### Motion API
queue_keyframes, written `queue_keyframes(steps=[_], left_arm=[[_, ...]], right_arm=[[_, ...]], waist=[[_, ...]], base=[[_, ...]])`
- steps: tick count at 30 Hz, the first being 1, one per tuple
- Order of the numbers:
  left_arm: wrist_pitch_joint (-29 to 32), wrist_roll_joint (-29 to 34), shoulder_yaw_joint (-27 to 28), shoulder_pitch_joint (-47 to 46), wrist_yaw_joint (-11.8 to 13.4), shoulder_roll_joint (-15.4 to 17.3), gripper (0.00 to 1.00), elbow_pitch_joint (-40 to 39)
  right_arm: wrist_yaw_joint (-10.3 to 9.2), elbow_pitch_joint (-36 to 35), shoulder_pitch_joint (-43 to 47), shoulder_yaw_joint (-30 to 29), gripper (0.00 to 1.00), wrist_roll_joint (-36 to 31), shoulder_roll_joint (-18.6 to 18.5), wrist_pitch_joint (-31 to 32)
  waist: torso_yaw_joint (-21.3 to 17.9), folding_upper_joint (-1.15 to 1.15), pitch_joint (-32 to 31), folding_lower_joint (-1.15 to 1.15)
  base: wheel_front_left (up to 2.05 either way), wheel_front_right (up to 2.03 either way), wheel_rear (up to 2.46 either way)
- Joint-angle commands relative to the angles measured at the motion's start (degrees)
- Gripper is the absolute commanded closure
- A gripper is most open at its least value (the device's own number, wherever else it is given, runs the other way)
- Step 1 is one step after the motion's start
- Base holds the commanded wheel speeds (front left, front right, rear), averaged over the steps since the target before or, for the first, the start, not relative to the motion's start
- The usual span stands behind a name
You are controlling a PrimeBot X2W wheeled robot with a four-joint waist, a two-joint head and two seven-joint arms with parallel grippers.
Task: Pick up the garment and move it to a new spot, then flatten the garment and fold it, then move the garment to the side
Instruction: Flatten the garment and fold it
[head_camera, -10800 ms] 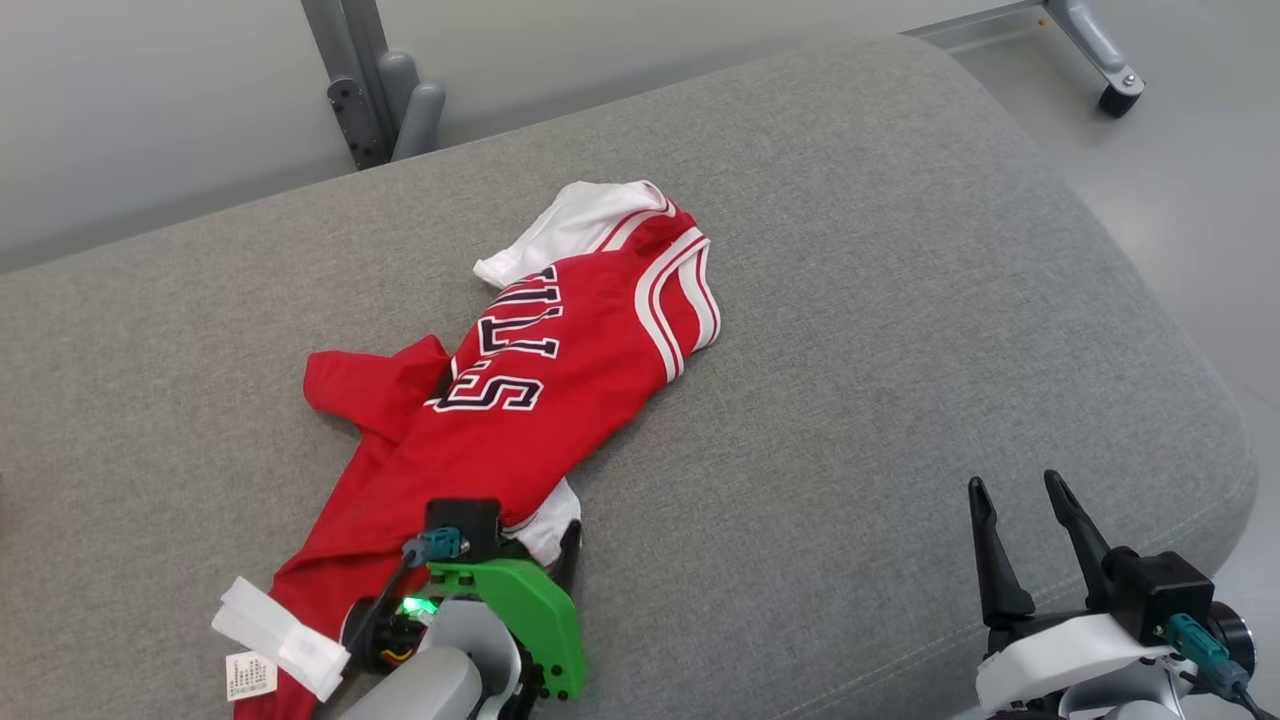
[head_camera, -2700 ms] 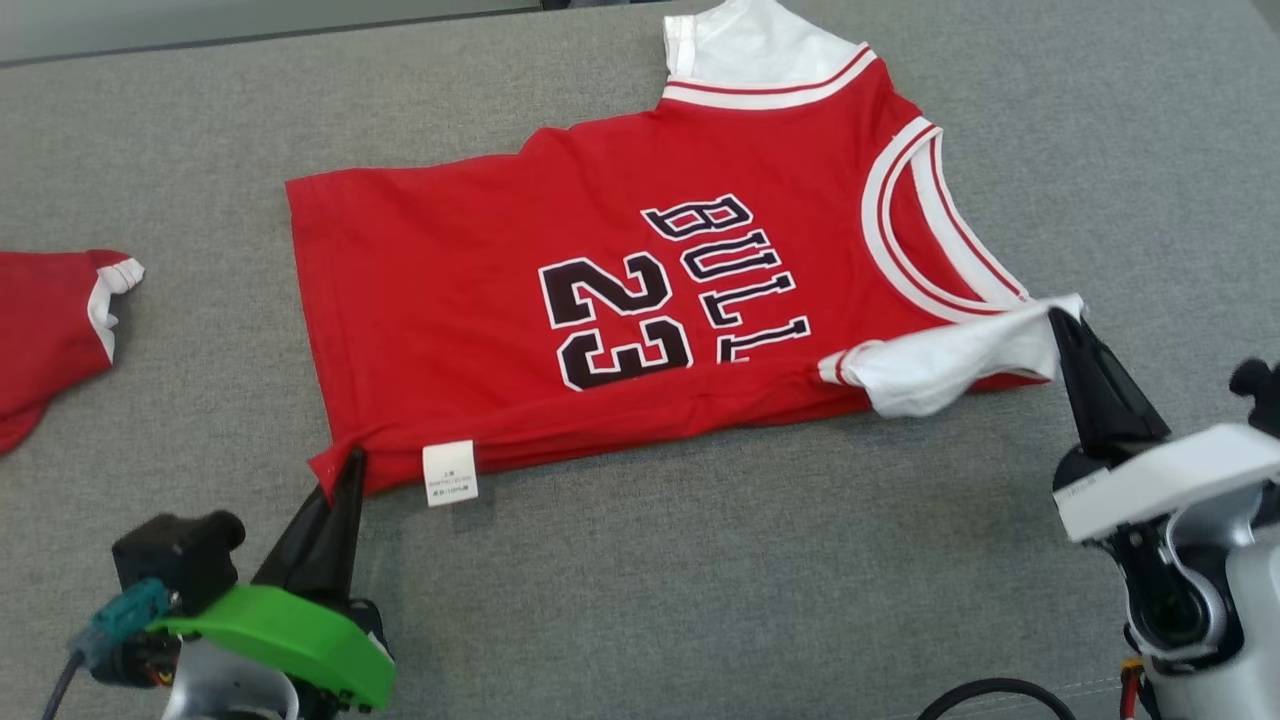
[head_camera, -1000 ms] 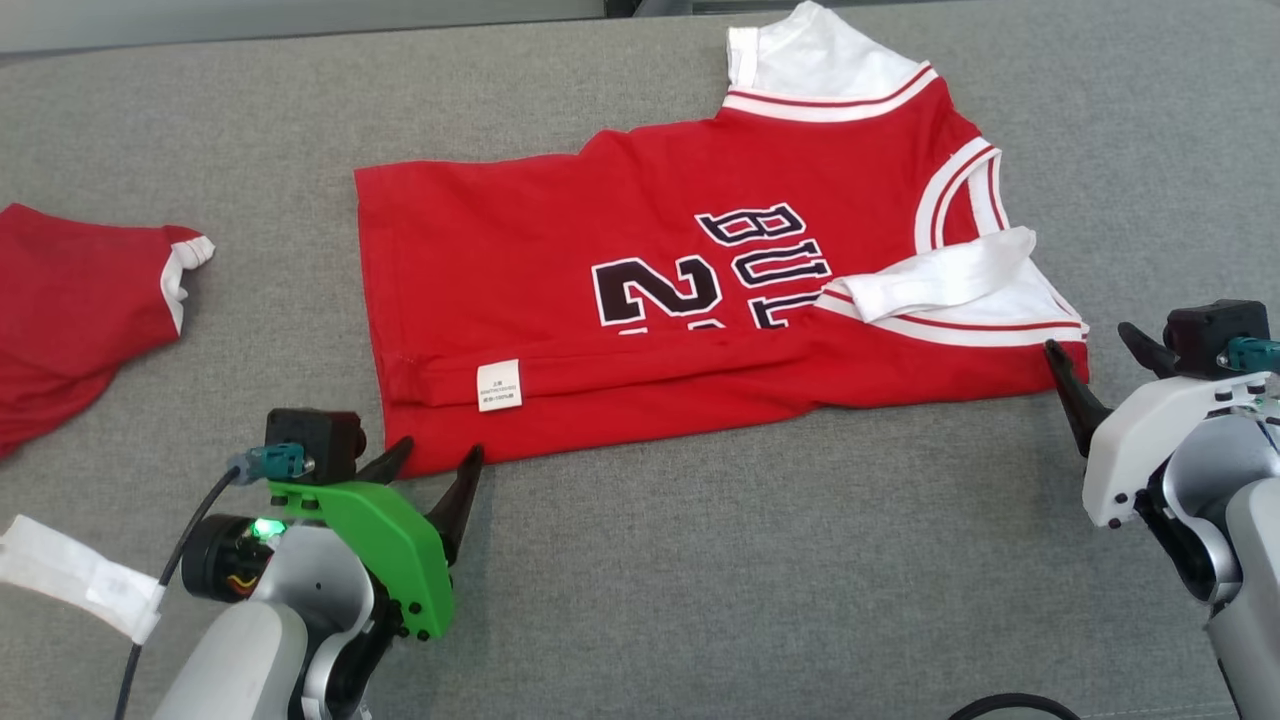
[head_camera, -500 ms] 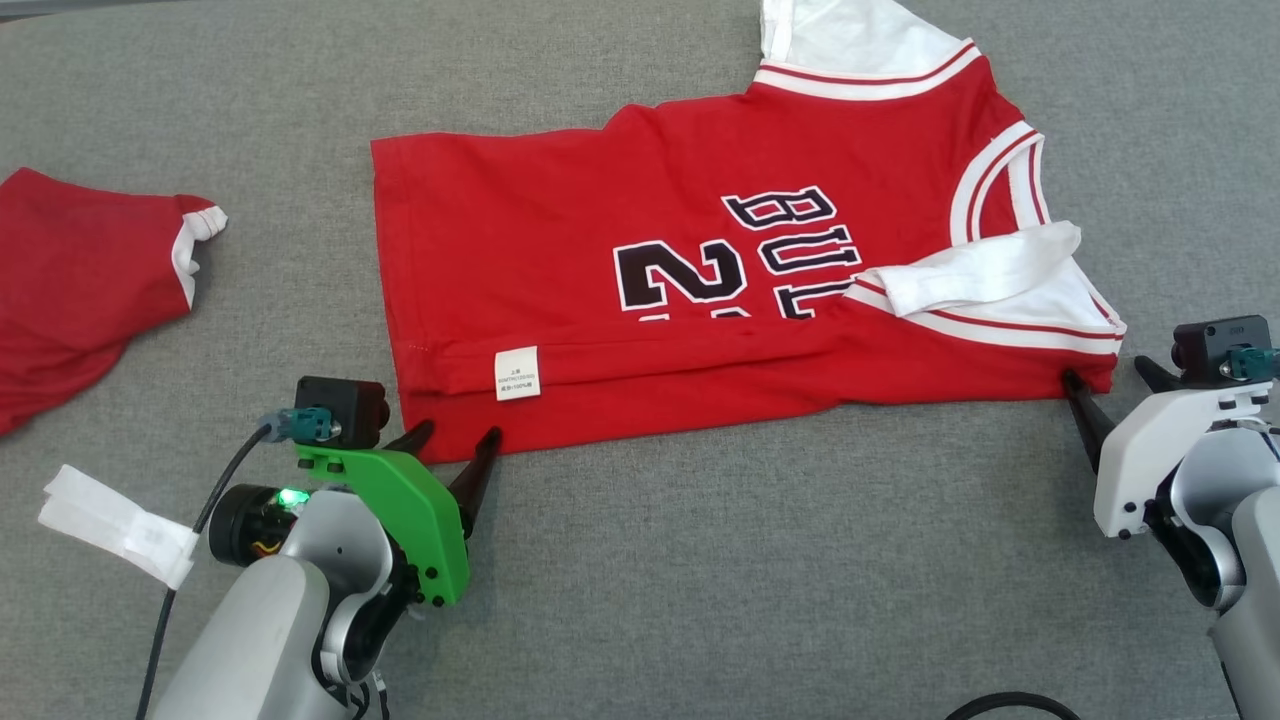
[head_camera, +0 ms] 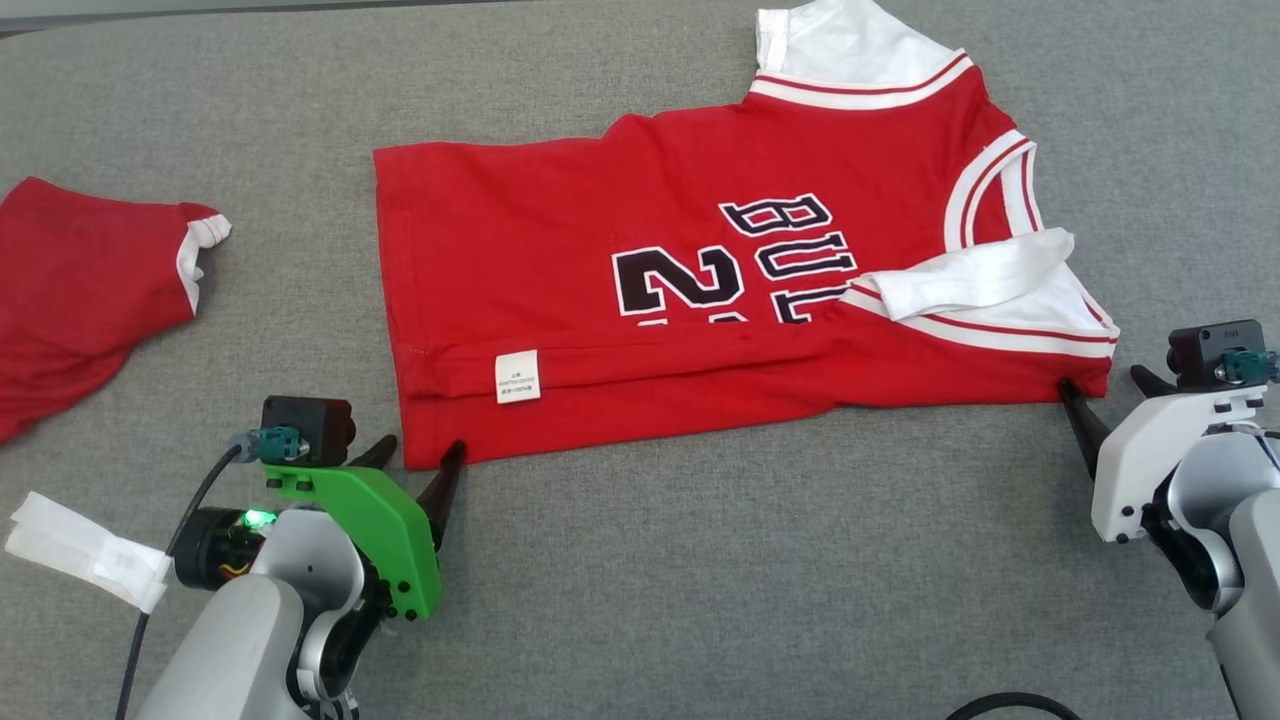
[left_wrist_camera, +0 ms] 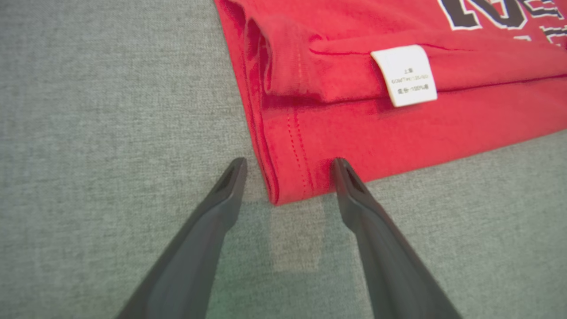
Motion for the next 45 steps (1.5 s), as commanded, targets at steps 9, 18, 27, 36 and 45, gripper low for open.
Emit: queue_keyframes(steps=[9, 18, 27, 36, 45], left_arm=[[1.29, -2.06, -1.43, -1.15, -1.42, -2.20, 1.00, 2.39], [1.49, -4.84, 0.50, -4.15, -3.93, -0.45, 1.00, 2.37], [9.29, -11.95, 2.24, -0.54, -5.64, 3.60, 1.00, -10.10], [9.54, -13.22, 1.35, 12.42, -3.11, 5.16, 1.00, -20.44], [5.30, -13.35, 1.51, 19.54, -3.08, 4.96, 0.69, -21.02]], right_arm=[[-0.01, 0.46, -1.07, 1.88, 0.98, 1.46, 1.08, 1.43], [-0.05, -0.97, -3.80, 2.21, 1.00, 7.13, -1.92, 6.33], [-0.06, -10.47, -2.51, 2.39, 1.00, 18.13, -8.91, 20.66], [-0.05, -21.00, 7.95, -2.44, 1.00, 24.75, -11.42, 30.62], [-0.05, -21.73, 17.09, -8.02, 0.55, 21.55, -7.48, 26.99]], waist=[[0.15, 0.68, 0.65, 0.00], [-0.62, 0.68, -1.69, 0.00], [-0.82, 0.68, -3.98, 0.00], [-0.89, 0.68, -4.54, 0.00], [-0.45, 0.68, -2.34, 0.00]], base=[[0.00, 0.00, 0.00], [0.00, 0.00, 0.00], [0.00, 0.00, 0.00], [0.00, 0.00, 0.00], [0.00, 0.00, 0.00]])
